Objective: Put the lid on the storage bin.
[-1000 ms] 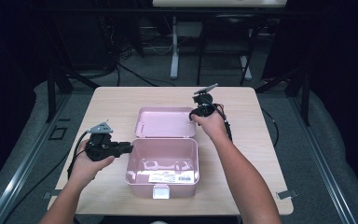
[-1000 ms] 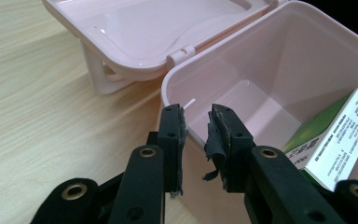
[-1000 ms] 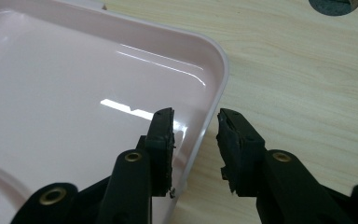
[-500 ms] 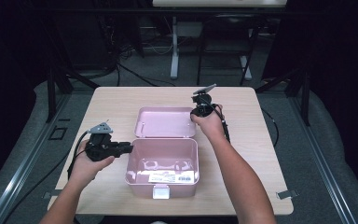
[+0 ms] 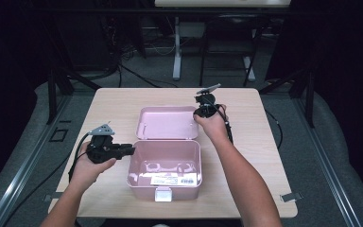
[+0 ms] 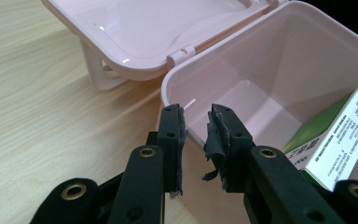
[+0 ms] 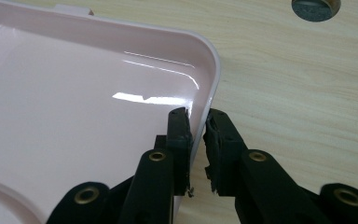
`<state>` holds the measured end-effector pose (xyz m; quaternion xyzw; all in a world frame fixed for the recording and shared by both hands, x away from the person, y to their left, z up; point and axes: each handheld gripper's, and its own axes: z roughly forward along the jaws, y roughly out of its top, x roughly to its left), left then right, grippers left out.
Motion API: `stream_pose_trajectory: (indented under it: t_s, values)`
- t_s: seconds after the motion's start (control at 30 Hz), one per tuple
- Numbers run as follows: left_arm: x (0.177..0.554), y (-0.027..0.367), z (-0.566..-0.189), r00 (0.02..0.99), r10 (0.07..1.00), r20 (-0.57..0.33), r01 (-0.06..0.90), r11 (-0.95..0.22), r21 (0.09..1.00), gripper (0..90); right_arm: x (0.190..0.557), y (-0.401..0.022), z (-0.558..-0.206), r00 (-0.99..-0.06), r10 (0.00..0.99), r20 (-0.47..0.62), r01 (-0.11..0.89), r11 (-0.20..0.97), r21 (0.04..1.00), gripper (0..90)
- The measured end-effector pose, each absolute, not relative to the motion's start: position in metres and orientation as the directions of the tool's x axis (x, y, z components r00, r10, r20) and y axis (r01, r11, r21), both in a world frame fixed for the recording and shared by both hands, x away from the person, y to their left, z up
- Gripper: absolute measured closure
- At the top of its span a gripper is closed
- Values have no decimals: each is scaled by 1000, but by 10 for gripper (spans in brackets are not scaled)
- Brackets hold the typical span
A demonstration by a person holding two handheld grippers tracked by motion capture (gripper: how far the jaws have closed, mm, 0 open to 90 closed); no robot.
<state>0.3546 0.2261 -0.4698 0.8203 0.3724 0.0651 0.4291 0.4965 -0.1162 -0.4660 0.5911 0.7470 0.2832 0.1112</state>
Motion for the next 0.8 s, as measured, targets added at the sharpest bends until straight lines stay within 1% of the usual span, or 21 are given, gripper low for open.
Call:
stream_pose_trajectory:
  t_s: [0.13, 0.33, 0.8]
  values:
    - [355, 227, -470, 715, 666, -213, 555, -355, 752, 744, 495, -117, -463, -269, 945, 186, 821, 124, 558, 812]
    - [355, 226, -470, 714, 667, -213, 555, -354, 752, 745, 493, -117, -457, -274, 946, 175, 809, 128, 574, 820]
    - [355, 227, -470, 712, 669, -212, 557, -355, 751, 745, 478, -118, -429, -301, 942, 146, 752, 140, 644, 840]
